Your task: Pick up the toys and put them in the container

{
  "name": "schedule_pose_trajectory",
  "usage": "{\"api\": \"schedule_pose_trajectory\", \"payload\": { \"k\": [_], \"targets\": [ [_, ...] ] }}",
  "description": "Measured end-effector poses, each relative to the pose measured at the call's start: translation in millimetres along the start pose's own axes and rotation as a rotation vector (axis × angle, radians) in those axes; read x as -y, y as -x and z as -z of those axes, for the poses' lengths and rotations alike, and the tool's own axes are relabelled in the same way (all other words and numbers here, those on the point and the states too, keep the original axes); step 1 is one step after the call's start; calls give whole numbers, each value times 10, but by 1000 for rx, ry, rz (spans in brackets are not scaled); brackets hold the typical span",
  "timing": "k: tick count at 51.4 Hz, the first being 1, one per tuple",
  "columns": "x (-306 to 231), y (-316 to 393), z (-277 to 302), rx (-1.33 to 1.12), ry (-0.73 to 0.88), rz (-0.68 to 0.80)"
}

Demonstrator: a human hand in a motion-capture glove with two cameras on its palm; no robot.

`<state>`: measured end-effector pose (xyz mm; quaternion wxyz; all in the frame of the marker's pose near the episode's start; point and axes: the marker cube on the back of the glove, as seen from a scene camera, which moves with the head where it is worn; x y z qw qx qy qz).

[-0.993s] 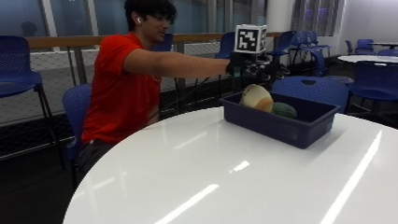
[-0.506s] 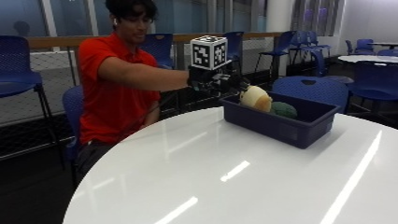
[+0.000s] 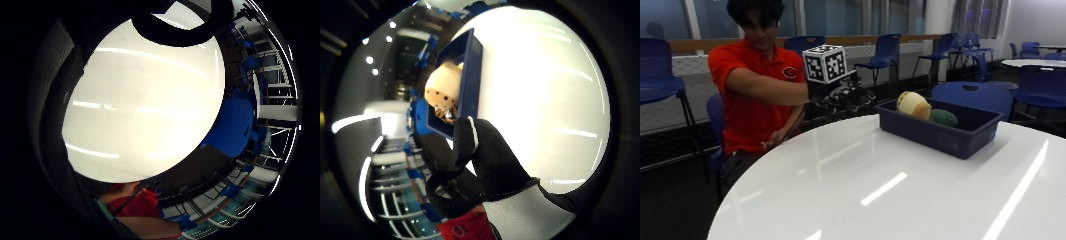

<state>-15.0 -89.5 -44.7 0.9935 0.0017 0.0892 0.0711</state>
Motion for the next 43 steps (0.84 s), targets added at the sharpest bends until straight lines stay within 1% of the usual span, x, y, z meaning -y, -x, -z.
{"api": "schedule_pose_trajectory", "payload": {
  "k": [14, 33, 43],
  "targets": [
    [-55, -131, -181, 48, 22, -41],
    [-167, 63, -422, 67, 42, 51],
    [-180, -10, -432, 131, 63, 34]
  ]
}}
